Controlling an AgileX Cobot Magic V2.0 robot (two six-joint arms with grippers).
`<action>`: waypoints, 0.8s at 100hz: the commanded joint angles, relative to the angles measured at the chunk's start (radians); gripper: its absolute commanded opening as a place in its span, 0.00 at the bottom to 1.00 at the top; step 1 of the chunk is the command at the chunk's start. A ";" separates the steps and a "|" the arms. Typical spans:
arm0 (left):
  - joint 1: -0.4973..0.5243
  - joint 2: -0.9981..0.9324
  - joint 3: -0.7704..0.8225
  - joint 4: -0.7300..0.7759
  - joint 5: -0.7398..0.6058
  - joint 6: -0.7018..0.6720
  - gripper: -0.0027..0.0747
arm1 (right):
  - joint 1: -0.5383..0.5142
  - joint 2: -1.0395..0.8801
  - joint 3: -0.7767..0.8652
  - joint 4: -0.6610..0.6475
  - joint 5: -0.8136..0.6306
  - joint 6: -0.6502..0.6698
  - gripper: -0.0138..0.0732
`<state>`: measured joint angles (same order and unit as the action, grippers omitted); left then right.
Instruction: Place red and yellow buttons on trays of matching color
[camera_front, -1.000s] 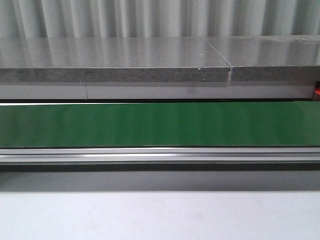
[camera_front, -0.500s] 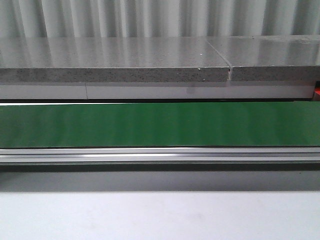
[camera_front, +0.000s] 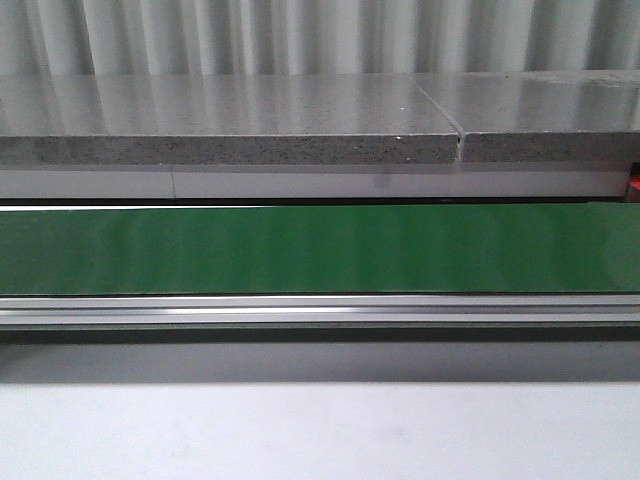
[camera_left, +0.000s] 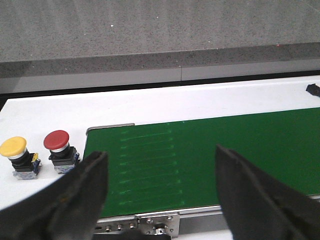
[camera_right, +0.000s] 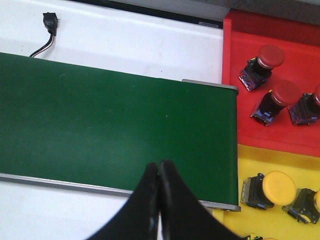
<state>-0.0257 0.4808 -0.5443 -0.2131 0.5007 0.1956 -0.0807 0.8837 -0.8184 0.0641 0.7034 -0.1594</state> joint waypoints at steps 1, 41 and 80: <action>-0.009 0.004 -0.028 -0.018 -0.075 0.000 0.72 | 0.000 -0.014 -0.033 -0.001 -0.058 -0.007 0.08; 0.130 0.218 -0.294 0.089 -0.009 -0.247 0.71 | 0.000 -0.014 -0.033 -0.001 -0.058 -0.007 0.08; 0.332 0.680 -0.582 0.024 0.170 -0.278 0.70 | 0.000 -0.014 -0.033 -0.001 -0.058 -0.007 0.08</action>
<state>0.2814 1.0897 -1.0661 -0.1520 0.7165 -0.0624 -0.0807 0.8837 -0.8184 0.0641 0.7034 -0.1594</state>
